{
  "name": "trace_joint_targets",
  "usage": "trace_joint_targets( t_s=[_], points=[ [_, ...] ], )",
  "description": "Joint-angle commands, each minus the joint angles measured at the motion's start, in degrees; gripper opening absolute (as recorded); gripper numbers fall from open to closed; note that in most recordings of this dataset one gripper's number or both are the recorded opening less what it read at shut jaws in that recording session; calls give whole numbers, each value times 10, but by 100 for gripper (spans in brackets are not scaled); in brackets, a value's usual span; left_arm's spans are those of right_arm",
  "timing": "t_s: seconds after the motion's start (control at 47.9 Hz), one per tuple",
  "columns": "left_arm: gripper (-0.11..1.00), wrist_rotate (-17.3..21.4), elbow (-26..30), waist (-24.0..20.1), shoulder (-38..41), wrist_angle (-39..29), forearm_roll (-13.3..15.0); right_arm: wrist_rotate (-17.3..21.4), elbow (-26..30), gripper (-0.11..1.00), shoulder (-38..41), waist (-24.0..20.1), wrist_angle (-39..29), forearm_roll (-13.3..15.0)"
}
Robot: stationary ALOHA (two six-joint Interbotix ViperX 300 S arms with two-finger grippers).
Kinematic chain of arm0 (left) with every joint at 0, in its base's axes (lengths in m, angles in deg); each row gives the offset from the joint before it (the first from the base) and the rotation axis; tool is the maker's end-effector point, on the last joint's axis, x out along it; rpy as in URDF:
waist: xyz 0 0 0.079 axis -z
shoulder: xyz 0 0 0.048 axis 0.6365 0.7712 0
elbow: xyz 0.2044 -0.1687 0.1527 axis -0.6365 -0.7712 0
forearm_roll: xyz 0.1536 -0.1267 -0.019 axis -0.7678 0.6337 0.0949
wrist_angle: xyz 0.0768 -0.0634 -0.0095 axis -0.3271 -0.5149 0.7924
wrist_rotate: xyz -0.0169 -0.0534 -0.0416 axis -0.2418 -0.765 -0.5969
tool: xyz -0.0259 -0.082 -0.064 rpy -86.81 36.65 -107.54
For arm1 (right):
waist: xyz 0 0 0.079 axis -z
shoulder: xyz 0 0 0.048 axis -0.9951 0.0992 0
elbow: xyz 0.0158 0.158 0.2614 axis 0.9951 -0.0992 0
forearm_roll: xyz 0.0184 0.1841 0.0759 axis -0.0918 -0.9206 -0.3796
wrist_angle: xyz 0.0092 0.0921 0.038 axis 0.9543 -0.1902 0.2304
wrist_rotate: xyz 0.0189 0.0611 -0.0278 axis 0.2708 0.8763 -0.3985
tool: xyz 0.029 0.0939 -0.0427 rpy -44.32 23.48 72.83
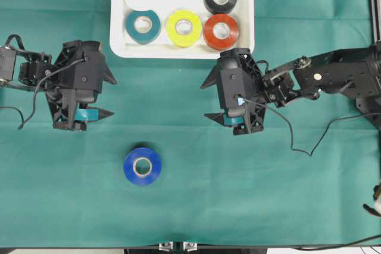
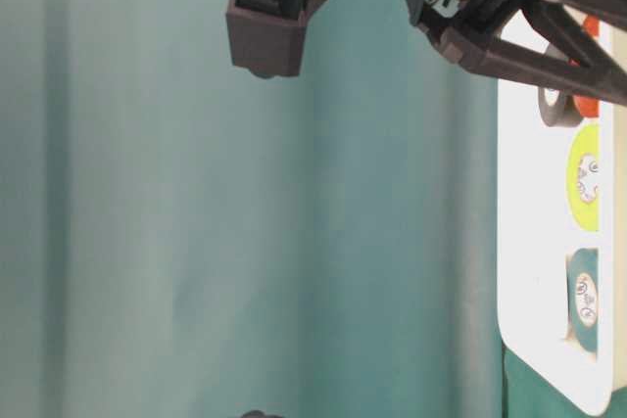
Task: Put the tape alternately from left to right into the white case.
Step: 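Lower the left gripper into the blue tape roll's hole and grasp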
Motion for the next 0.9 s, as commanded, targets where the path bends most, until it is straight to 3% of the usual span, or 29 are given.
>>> trace_joint_targets(
  t_s=[0.0, 0.251, 0.564, 0.877],
  points=[
    [85, -3, 12, 8, -6, 2, 0, 0, 6, 81, -15, -2, 3, -2],
    [85, -33, 32, 47, 11, 3, 1, 0, 5, 81, -15, -2, 3, -2],
    [85, -154, 76, 92, 62, 3, 0, 0, 4, 81, -15, -2, 2, -2],
    [85, -240, 129, 120, 118, -3, 1, -1, -2, 81, -15, -2, 3, -2]
  ],
)
